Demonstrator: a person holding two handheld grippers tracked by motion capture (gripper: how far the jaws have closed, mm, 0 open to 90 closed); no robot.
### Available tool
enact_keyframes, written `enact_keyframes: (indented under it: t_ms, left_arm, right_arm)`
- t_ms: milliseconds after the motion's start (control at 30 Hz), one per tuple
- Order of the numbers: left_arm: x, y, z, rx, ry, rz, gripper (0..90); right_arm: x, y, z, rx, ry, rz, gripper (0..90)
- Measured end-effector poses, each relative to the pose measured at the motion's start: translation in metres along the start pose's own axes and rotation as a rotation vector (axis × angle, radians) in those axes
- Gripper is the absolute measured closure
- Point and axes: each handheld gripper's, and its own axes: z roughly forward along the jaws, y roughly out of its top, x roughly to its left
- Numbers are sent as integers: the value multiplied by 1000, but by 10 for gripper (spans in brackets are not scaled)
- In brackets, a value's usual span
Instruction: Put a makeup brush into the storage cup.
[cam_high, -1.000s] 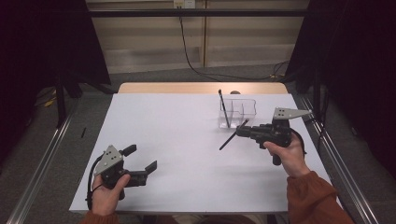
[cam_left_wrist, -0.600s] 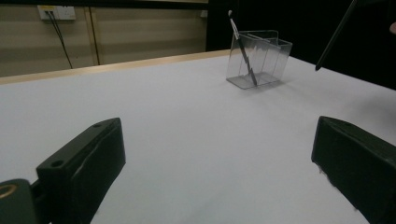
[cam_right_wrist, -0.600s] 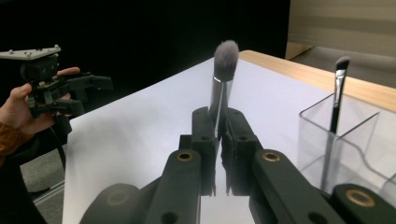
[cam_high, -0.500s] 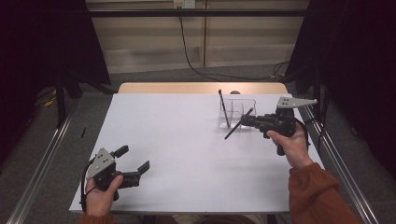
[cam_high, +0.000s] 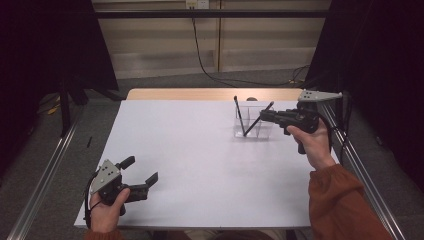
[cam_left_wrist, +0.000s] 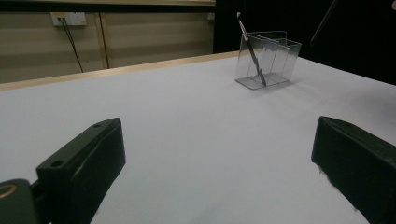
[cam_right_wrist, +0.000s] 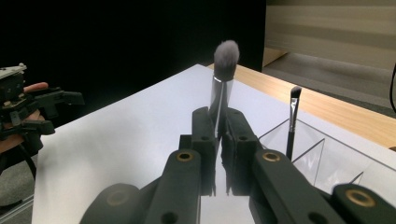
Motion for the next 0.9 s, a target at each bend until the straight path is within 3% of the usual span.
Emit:
enact_keyframes:
  t_ms: [300, 900]
  left_arm:
    - [0, 0, 0, 7, -6, 2, 28]
    - [2, -1, 1, 17, 20, 15, 28]
  right_arm:
    - [-9, 23, 1, -12, -45, -15, 845]
    - [-28, 52, 19, 39, -121, -25, 844]
